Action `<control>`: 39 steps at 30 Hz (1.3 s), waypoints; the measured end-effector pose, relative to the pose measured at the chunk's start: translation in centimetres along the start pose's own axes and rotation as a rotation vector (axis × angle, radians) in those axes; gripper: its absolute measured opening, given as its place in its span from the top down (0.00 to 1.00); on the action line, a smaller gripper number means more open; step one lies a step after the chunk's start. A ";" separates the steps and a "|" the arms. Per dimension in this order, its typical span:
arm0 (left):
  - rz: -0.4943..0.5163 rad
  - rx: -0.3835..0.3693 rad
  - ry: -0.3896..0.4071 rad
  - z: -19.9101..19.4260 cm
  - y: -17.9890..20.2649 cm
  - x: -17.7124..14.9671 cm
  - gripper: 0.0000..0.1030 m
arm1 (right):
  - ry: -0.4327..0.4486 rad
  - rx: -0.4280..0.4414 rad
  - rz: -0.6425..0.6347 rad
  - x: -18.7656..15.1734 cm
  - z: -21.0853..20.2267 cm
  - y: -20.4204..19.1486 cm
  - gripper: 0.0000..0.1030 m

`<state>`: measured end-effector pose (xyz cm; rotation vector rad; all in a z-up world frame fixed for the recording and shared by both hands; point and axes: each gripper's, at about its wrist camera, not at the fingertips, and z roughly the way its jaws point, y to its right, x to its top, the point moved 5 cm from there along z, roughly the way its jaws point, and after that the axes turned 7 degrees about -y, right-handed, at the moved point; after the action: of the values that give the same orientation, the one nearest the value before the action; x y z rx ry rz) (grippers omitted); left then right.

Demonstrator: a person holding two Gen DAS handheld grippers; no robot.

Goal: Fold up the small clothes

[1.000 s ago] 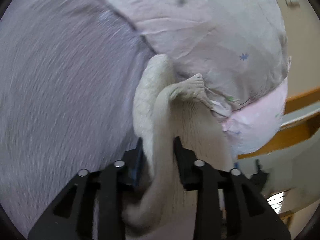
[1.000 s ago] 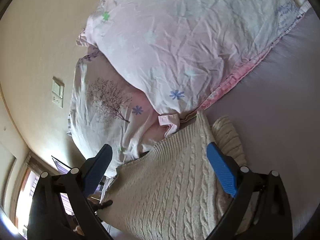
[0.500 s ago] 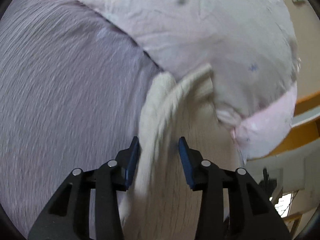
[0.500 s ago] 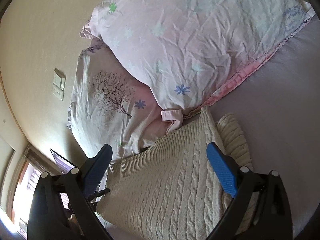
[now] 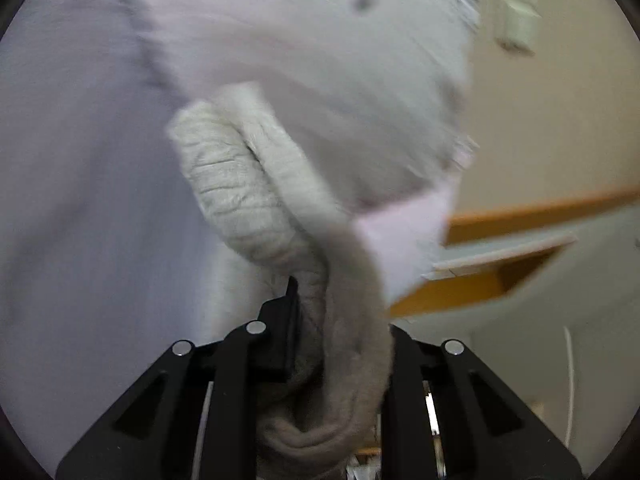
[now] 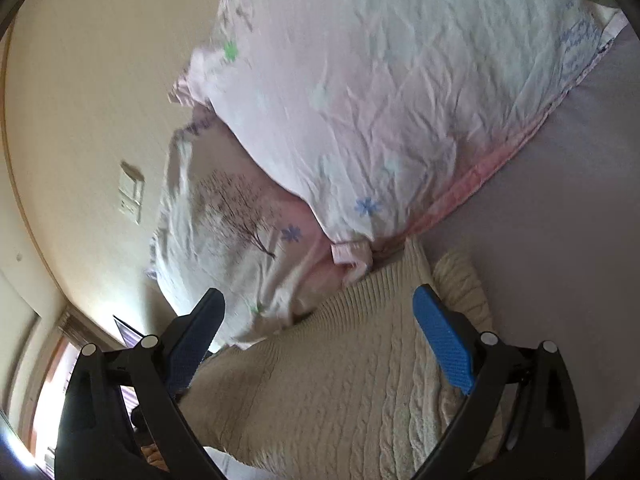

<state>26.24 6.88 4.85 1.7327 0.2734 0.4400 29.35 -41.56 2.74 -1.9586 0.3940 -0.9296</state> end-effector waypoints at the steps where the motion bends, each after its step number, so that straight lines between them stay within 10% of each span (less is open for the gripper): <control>1: 0.020 -0.022 -0.022 1.5 1.2 -0.5 0.84 | 0.012 0.003 -0.001 0.3 -0.5 0.0 0.06; 6: 0.106 -0.112 -0.218 14.7 6.4 -4.3 0.84 | 0.084 -0.054 -0.031 2.0 -3.2 0.4 0.06; 12: 0.182 0.098 -0.453 28.9 5.5 -9.1 0.76 | 0.059 -0.137 0.044 3.5 -5.0 3.8 0.06; 16: 0.355 0.043 -0.339 24.1 9.1 -8.5 0.61 | -0.077 -0.146 0.106 2.9 -3.4 5.0 0.05; 19: 0.442 0.262 -0.165 19.6 8.3 -6.7 0.46 | -0.209 -0.222 0.092 1.4 -0.8 5.3 0.05; 23: 0.374 0.495 -0.185 18.5 3.6 -5.9 0.46 | -0.342 -0.249 0.074 -0.7 1.6 5.6 0.05; 29: 0.379 0.596 -0.233 18.6 0.8 -7.9 0.36 | -0.366 -0.281 -0.010 -1.8 2.3 5.1 0.05; 39: 0.207 0.538 -0.248 19.0 -2.9 -7.8 0.43 | -0.394 -0.263 -0.043 -3.1 3.2 4.7 0.56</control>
<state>27.70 -12.56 -2.17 2.3327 0.0297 0.3093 30.08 -40.41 -3.58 -2.3369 0.2554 -0.5152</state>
